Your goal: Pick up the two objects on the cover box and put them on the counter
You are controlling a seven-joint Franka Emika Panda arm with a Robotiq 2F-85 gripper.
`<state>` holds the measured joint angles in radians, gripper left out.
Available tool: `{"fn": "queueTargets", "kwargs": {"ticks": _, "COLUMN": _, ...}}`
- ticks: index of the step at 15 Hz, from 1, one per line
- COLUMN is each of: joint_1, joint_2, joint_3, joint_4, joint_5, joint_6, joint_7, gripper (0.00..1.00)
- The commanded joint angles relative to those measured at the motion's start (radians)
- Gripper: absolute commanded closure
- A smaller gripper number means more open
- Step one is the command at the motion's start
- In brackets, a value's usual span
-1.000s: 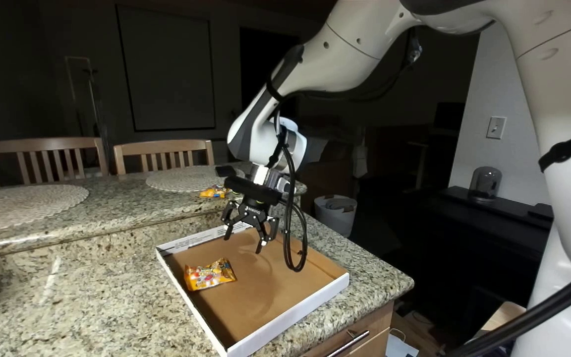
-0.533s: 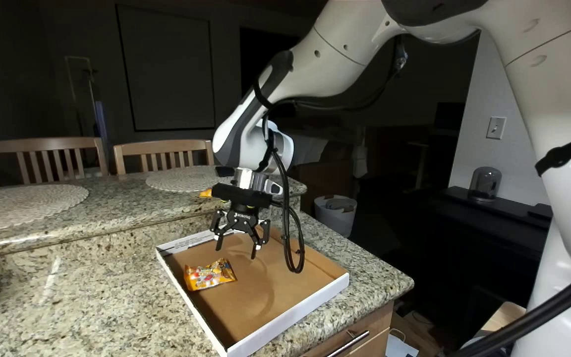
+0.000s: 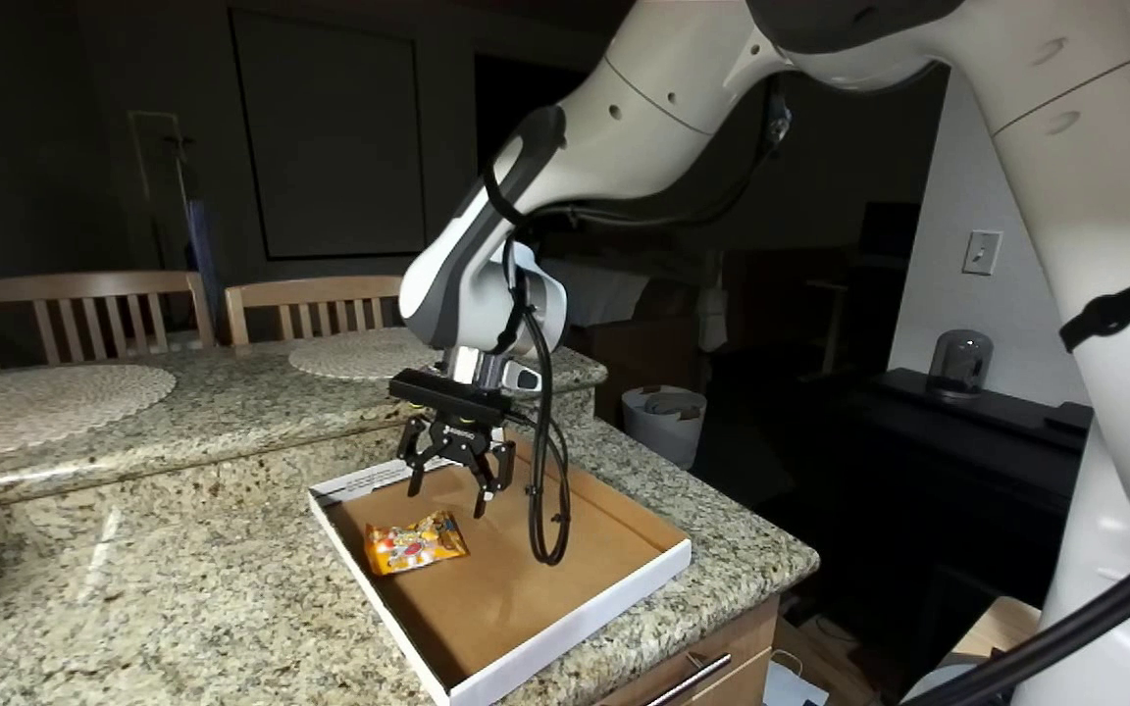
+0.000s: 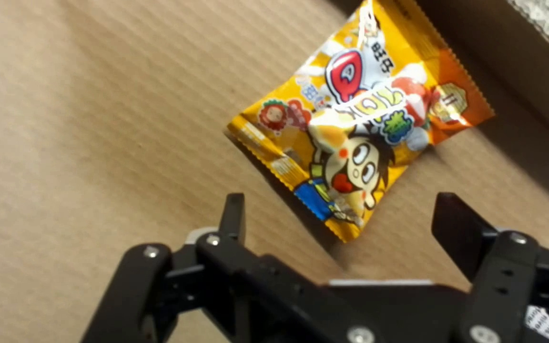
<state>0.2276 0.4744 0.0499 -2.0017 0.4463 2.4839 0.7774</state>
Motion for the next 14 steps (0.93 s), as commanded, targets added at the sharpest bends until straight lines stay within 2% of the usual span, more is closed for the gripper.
{"fn": "queueTargets", "kwargs": {"ticks": 1, "joint_1": -0.016, "joint_2": -0.003, "joint_3": 0.017, "joint_4": -0.011, "joint_5": -0.009, "joint_6": 0.053, "joint_7": 0.022, "gripper": 0.00}}
{"fn": "queueTargets", "kwargs": {"ticks": 3, "joint_1": -0.020, "joint_2": -0.011, "joint_3": 0.015, "joint_4": -0.025, "joint_5": -0.007, "joint_6": 0.101, "joint_7": 0.035, "gripper": 0.00}}
{"fn": "queueTargets", "kwargs": {"ticks": 8, "joint_1": -0.014, "joint_2": 0.004, "joint_3": 0.014, "joint_4": -0.013, "joint_5": -0.013, "joint_6": 0.114, "joint_7": 0.042, "gripper": 0.00}}
{"fn": "queueTargets", "kwargs": {"ticks": 14, "joint_1": -0.014, "joint_2": 0.093, "joint_3": 0.021, "joint_4": 0.083, "joint_5": -0.018, "joint_6": 0.074, "joint_7": 0.046, "gripper": 0.00}}
